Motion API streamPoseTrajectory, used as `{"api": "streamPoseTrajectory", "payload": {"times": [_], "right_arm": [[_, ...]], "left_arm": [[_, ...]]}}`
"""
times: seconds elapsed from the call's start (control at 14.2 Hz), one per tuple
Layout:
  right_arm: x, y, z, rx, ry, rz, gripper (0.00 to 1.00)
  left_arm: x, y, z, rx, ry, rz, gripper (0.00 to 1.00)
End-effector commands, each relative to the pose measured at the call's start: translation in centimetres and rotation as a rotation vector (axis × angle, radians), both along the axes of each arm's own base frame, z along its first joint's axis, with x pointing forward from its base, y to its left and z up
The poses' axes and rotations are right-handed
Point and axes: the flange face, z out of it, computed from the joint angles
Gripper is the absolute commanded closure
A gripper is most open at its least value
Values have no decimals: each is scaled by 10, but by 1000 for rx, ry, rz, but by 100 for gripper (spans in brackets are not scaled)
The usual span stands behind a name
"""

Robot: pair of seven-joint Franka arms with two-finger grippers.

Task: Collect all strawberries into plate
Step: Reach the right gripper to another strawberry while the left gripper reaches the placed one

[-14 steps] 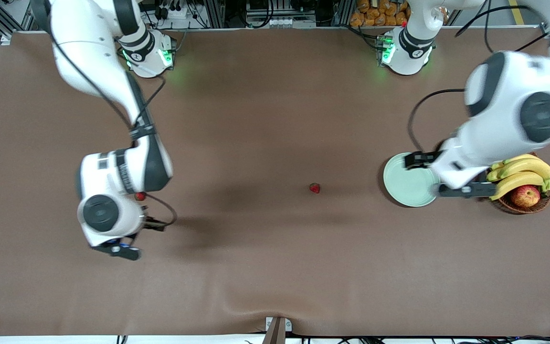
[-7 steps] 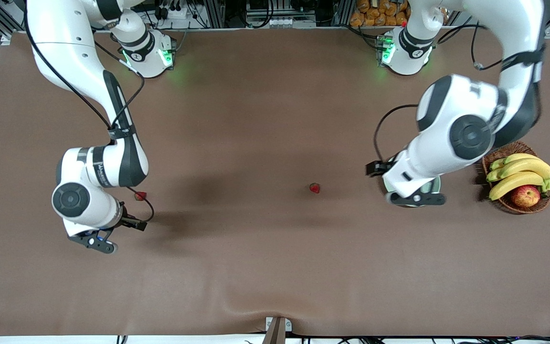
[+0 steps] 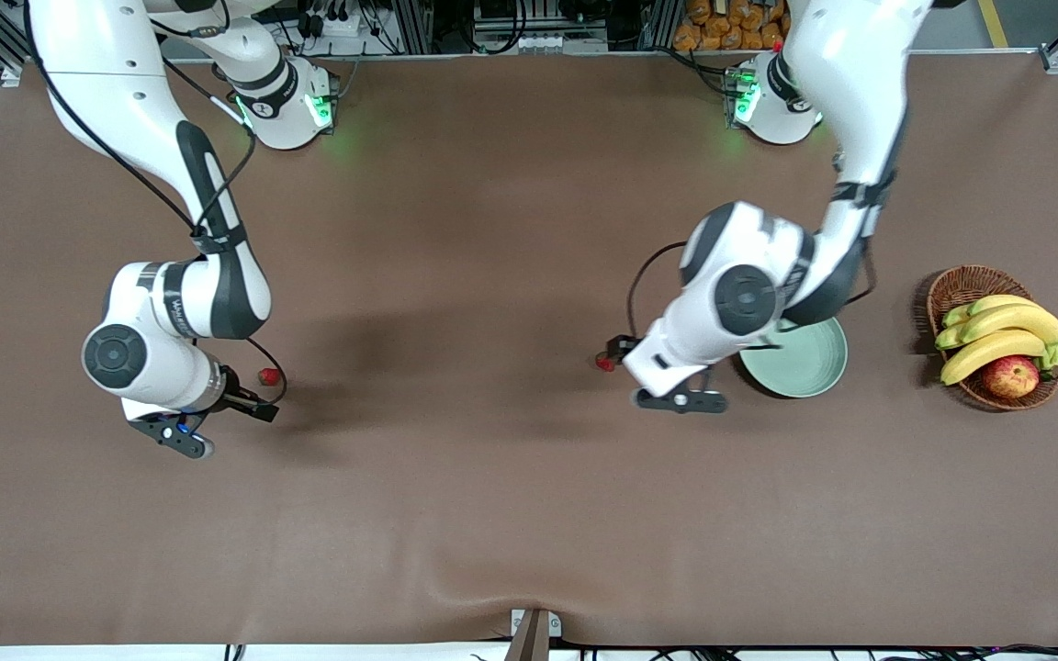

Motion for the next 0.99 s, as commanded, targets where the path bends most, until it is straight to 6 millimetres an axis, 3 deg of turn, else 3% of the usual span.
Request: {"api": "streamPoseTrajectory", "payload": {"times": [0.0, 0.28, 0.49, 0.92], "right_arm": [[-18, -5, -3, 38, 12, -36, 0], [-31, -8, -20, 79, 37, -93, 0], [-36, -13, -32, 78, 27, -107, 0], [-48, -18, -48, 68, 17, -115, 0]], "left_arm": [[-2, -24, -23, -19, -20, 35, 0], [-14, -48, -55, -21, -41, 11, 5], [-13, -38, -66, -5, -32, -3, 17], [-22, -37, -96, 51, -17, -43, 22]]}}
